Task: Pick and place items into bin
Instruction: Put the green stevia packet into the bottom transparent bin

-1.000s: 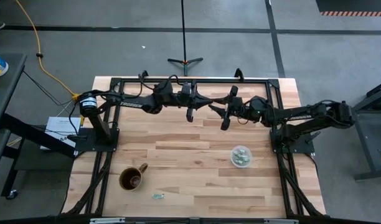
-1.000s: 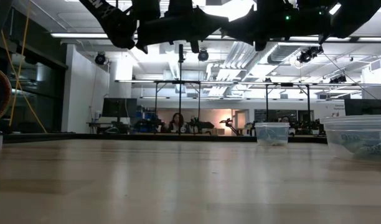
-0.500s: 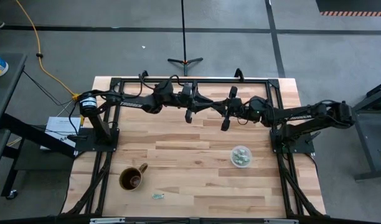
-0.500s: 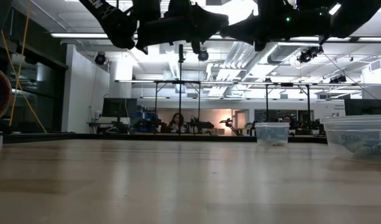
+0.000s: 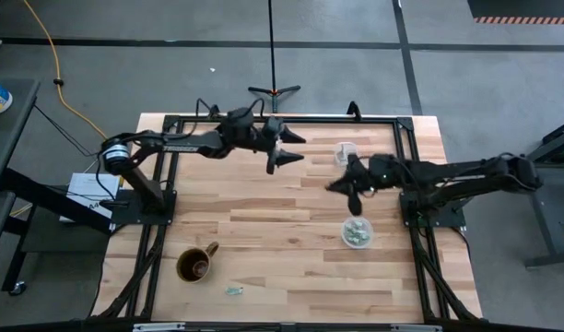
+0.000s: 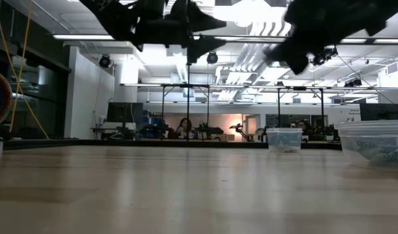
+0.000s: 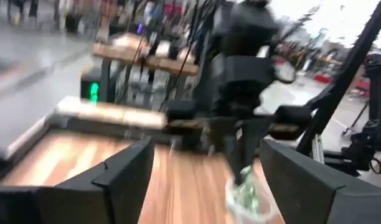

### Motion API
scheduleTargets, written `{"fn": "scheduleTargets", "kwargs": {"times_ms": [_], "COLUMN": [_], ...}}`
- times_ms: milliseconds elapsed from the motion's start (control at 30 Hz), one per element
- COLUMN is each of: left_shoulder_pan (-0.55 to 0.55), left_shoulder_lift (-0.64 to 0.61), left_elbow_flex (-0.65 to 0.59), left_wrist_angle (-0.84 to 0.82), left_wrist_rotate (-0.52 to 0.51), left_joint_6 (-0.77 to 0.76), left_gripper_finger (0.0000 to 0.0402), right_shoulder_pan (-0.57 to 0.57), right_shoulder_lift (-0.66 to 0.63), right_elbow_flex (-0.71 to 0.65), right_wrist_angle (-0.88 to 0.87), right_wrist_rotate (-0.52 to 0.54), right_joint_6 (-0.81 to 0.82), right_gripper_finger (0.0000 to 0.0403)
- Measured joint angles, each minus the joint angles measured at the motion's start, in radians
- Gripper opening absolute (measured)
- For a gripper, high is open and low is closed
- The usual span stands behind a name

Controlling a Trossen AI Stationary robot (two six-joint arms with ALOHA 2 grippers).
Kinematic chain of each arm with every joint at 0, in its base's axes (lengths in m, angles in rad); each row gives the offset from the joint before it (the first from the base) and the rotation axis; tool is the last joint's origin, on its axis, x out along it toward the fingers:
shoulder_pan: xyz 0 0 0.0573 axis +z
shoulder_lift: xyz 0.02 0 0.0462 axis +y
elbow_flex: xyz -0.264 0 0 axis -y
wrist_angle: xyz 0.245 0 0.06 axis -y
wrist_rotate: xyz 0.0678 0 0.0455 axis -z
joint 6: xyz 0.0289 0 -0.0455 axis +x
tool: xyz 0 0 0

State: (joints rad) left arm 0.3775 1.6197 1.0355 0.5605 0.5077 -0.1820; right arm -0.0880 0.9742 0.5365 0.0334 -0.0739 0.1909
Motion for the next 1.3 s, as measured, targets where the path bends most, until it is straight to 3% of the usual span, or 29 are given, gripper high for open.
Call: {"fn": "scheduleTargets", "kwargs": {"times_ms": [267, 567, 767, 900, 1067, 1200, 1300], "left_shoulder_pan": [0.037, 0.035, 0.035, 0.035, 0.035, -0.008, -0.113], "left_shoulder_lift": [-0.071, -0.095, -0.097, -0.107, -0.15, -0.193, -0.212], "left_elbow_flex": [0.0, 0.0, 0.0, 0.0, -0.001, 0.0, 0.0], "left_wrist_angle": [-0.293, -0.428, -0.466, -0.464, -0.559, -0.723, -0.841], "left_wrist_rotate": [-0.002, 0.003, 0.002, 0.004, 0.01, -0.002, -0.078], "left_joint_6": [-0.005, 0.002, -0.002, -0.002, 0.034, 0.083, 0.121], "left_gripper_finger": [0.0322, 0.0296, 0.0292, 0.0291, 0.0291, 0.0291, 0.0291], "right_shoulder_pan": [0.202, 0.35, 0.38, 0.386, 0.381, 0.374, 0.334], "right_shoulder_lift": [-0.116, -0.111, -0.069, -0.065, -0.065, -0.073, -0.072], "right_elbow_flex": [0.0, -0.001, -0.003, -0.003, -0.003, -0.029, -0.068], "right_wrist_angle": [-0.476, -0.576, -0.616, -0.589, -0.43, -0.232, -0.095], "right_wrist_rotate": [-0.084, -0.091, -0.079, 0.001, 0.203, 0.256, 0.274], "right_joint_6": [0.112, 0.186, 0.221, 0.211, 0.097, -0.108, -0.223], "right_gripper_finger": [0.0003, 0.0018, 0.0082, 0.0145, 0.0207, 0.0227, 0.0227]}}
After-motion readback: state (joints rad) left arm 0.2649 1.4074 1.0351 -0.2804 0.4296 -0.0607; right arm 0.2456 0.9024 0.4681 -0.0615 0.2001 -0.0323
